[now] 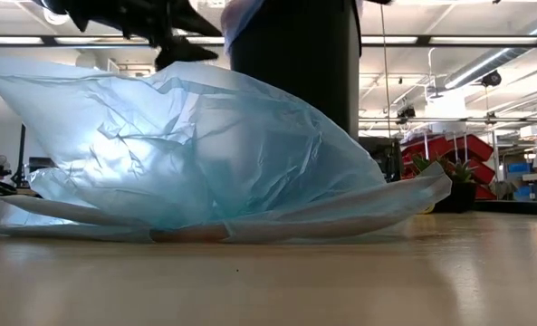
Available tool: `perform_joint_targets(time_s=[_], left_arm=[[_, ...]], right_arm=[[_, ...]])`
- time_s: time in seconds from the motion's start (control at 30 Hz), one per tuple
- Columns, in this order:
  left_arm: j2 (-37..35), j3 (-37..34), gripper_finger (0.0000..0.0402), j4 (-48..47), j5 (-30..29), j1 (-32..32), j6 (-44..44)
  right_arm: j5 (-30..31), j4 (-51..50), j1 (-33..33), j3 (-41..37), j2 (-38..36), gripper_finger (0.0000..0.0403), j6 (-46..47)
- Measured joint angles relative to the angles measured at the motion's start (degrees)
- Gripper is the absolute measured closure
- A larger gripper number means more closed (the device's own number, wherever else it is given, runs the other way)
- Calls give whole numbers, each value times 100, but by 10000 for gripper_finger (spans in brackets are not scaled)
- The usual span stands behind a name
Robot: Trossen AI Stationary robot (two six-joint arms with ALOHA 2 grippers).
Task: Place trash/remove bag and relplace
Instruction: Remove the pink trash bag from the trash bin
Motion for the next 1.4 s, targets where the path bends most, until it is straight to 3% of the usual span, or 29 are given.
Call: perform_joint_targets(time_s=[0.17, 0.37, 0.5, 0.7, 0.83, 0.93, 1.03, 1.2, 1.4], left_arm=[[395, -5, 215, 260, 423, -150, -245], [530, -5, 220, 589, 816, -562, -374], [561, -5, 221, 770, 809, -915, -407], [622, 8, 221, 1101, 757, -1336, -722], [296, 156, 220, 181, 411, -1309, -719], [-71, 202, 221, -603, -260, -1152, -828], [-270, 36, 220, -789, -410, -713, -1169], [-70, -338, 219, -226, 269, 113, -1566], [647, -696, 212, 1638, 1594, 612, -2031]], right_arm=[[956, -1183, 0, -2, -223, 395, 315], [3496, -1663, -4, -2, -564, 395, 327], [4492, -1455, -4, -2, -594, 395, 200], [4402, -270, 11, -4, -467, 395, -490], [3912, 367, 66, -4, -439, 395, -684], [3871, 443, 187, -4, -437, 395, -683], [3869, 432, 328, -4, -428, 395, -655], [3851, 438, 506, -4, -374, 395, -484], [3850, 441, 684, -7, -277, 395, -189]])
